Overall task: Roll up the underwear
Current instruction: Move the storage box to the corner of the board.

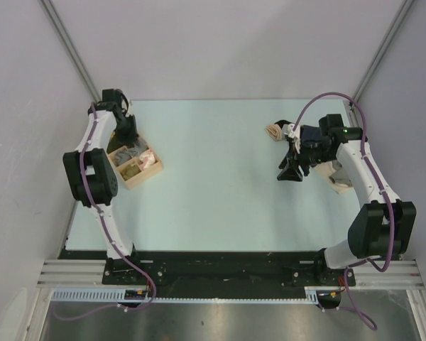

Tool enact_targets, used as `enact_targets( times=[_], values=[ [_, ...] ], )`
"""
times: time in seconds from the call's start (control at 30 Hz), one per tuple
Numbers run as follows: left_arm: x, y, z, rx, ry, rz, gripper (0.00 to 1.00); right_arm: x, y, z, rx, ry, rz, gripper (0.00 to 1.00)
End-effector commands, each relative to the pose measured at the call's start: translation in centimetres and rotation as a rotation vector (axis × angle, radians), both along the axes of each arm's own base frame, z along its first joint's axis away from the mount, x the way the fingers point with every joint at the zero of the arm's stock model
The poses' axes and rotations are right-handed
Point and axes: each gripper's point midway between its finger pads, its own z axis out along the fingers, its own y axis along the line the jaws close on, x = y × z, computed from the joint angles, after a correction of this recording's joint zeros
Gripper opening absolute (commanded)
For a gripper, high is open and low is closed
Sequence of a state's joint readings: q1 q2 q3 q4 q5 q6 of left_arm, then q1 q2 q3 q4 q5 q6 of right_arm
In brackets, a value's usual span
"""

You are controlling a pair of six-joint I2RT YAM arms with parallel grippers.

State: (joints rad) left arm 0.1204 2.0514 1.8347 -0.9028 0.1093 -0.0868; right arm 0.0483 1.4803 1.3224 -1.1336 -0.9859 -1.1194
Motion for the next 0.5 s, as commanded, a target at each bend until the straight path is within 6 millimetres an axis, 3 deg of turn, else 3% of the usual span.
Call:
enact_targets(
  times=[0.0,0.13,0.33,0.47],
  values=[
    [-2.9,-1.2,-0.8,-0.047,0.056,-0.024,0.27,-0.2,0.4,0.6,0.028,-0.002,0.015,0.53],
    [-4.0,-0.8,-3.0,-0.018,0.114,-0.023,0.17,-0.1,0.4,0.6,0.028,-0.001,0.016,0.53],
    [-4.1,0.1,-4.4,0.016,0.151,-0.011,0.13,-0.1,0.3,0.5,0.025,-0.002,0.013,0.53],
    [-3.7,-0.8,-2.8,-0.028,0.100,-0.030,0.14,-0.1,0.3,0.4,0.025,0.003,0.013,0.52]
  ],
)
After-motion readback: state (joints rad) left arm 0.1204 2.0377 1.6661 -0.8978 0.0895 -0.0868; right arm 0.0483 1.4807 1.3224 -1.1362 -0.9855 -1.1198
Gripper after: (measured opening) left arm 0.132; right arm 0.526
